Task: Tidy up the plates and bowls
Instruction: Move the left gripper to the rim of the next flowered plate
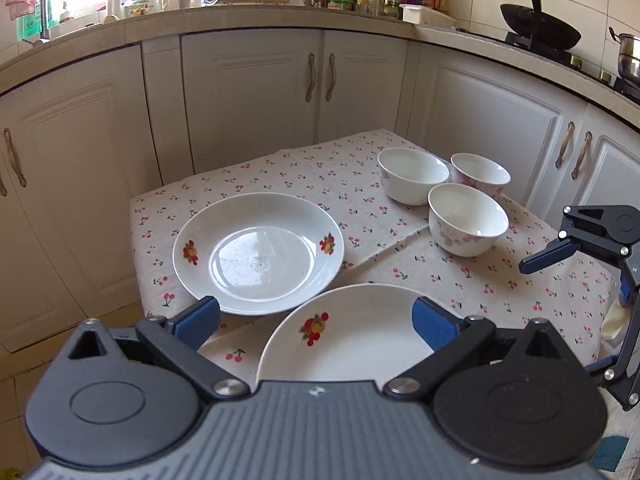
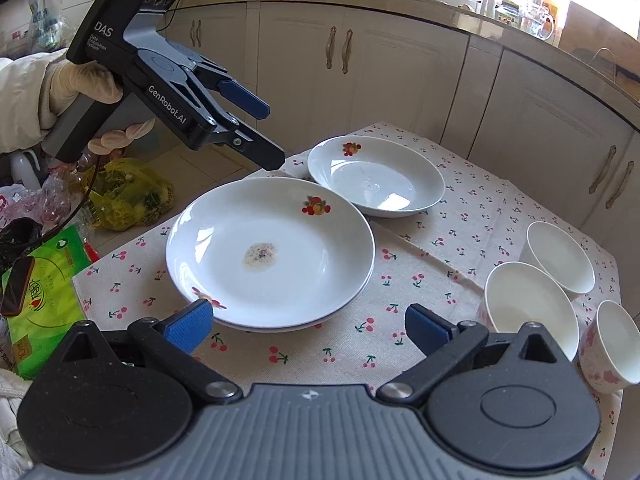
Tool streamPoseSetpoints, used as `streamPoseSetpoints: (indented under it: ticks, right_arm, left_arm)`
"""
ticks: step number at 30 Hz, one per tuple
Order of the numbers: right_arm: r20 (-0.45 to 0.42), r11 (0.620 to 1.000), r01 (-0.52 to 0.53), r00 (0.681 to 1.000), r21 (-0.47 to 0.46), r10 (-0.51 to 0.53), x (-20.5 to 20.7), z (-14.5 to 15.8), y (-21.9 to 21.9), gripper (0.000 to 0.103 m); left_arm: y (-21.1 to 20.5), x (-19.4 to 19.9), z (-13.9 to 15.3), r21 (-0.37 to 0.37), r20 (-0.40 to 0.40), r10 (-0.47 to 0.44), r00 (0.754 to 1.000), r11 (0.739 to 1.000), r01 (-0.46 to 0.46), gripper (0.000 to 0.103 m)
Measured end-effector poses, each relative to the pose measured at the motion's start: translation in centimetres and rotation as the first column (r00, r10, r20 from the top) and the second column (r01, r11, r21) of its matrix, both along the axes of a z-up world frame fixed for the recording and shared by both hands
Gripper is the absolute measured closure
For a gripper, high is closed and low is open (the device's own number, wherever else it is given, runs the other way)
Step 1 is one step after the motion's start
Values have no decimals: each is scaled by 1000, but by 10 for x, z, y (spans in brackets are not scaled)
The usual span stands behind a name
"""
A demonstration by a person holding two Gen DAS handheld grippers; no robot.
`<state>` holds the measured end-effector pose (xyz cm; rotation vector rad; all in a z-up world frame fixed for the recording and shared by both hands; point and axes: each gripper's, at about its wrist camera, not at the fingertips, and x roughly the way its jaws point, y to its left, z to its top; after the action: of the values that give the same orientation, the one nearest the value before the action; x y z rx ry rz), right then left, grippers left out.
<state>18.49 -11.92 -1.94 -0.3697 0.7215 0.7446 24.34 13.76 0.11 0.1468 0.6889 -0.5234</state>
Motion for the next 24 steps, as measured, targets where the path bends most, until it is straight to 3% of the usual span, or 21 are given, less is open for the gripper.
streamPoseSetpoints:
  ticks: [12,24]
  right_arm:
    - [58,1000,-2,998,-12,3,47,6,4,0]
    - [44,999,-26,999,-43,28,137,-2,13,0]
  left_arm:
    - [8,51,-11,-17,-37,61,997,998,-62,1]
    - [23,125,-33,-26,-132,103,986,994,-107,1]
